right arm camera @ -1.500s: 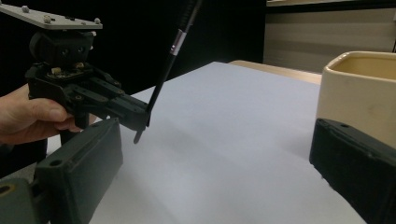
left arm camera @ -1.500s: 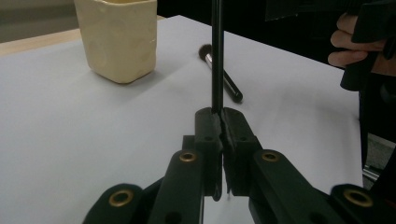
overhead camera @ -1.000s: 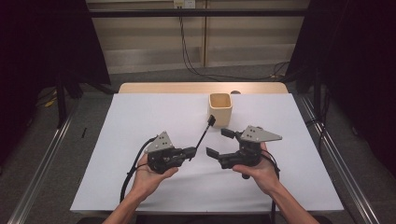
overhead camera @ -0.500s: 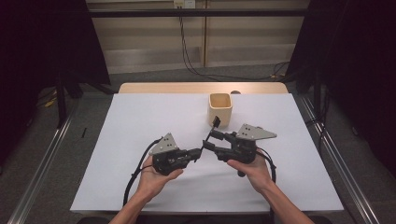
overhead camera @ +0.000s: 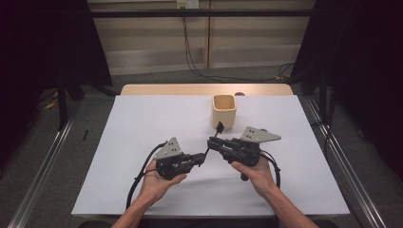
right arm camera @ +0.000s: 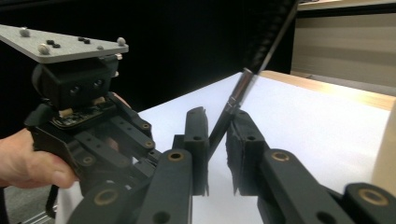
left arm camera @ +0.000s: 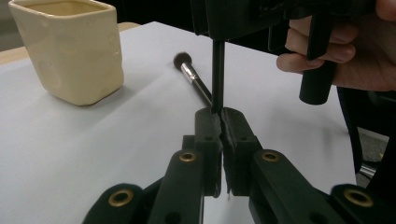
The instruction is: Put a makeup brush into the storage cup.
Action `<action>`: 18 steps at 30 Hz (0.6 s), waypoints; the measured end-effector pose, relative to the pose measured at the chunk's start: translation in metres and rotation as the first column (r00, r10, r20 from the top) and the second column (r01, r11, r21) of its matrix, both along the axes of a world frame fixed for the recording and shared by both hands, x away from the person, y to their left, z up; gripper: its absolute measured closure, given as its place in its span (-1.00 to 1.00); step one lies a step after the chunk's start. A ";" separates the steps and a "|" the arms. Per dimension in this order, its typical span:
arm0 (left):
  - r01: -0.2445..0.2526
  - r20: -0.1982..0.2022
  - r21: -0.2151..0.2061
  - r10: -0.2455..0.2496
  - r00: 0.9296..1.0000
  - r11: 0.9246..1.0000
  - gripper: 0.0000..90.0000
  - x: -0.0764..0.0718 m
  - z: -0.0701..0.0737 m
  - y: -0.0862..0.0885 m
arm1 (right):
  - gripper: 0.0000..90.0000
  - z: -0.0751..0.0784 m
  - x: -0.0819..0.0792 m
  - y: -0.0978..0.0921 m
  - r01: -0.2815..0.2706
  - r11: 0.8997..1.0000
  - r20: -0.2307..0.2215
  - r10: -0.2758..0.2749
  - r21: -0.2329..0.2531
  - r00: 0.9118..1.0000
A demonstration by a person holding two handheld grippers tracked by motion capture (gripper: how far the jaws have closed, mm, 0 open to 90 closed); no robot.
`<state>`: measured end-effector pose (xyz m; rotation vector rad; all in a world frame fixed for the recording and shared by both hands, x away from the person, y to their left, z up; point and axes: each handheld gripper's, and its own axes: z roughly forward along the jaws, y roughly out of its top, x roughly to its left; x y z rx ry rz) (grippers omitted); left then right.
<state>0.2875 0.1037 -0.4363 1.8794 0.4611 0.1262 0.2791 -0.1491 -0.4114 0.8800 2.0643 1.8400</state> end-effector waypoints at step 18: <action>0.007 0.027 0.007 -0.007 1.000 1.000 0.86 -0.003 -0.007 -0.001 | 0.93 -0.001 -0.004 0.007 -0.060 0.998 -0.014 0.060 0.009 0.998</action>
